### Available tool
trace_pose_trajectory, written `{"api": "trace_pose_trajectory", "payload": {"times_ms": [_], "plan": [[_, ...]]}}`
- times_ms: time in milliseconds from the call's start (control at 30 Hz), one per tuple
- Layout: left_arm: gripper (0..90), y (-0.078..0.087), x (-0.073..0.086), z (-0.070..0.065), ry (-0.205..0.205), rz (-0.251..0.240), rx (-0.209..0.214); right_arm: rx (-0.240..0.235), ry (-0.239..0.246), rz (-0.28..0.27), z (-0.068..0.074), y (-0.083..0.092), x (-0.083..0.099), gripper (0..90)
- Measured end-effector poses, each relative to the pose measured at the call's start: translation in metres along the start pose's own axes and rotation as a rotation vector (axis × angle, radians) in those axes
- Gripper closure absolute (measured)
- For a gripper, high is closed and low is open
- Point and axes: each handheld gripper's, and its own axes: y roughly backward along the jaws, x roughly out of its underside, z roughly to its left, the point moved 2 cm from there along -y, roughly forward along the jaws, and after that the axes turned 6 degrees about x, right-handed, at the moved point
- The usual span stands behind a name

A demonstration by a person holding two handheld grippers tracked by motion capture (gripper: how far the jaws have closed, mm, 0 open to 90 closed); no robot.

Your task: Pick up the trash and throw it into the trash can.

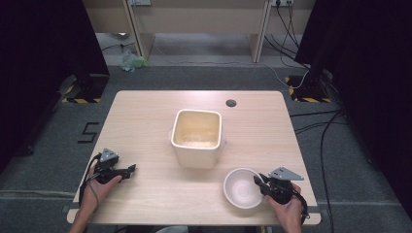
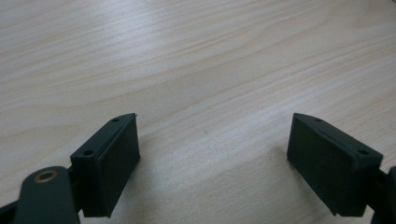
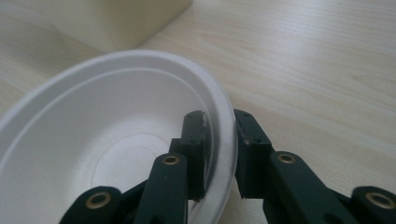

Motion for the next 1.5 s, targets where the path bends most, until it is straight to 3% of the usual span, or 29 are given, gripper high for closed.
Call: {"api": "trace_pose_trajectory", "payload": {"times_ms": [200,567,1167,1500], "plan": [[15.7,0.0,0.0,0.0,0.0,-0.002,-0.001,-0.033,0.003,-0.075,0.005,0.007,-0.008,80.7],[15.7,0.0,0.0,0.0,0.0,-0.002,-0.001,-0.045,0.04,-0.14,0.007,0.017,-0.024,83.2],[15.7,0.0,0.0,0.0,0.0,0.002,0.001,-0.005,0.054,-0.25,-0.007,0.035,-0.062,83.3],[15.8,0.0,0.0,0.0,0.0,-0.001,-0.001,0.014,0.033,-0.292,-0.018,0.042,-0.075,83.3]]}}
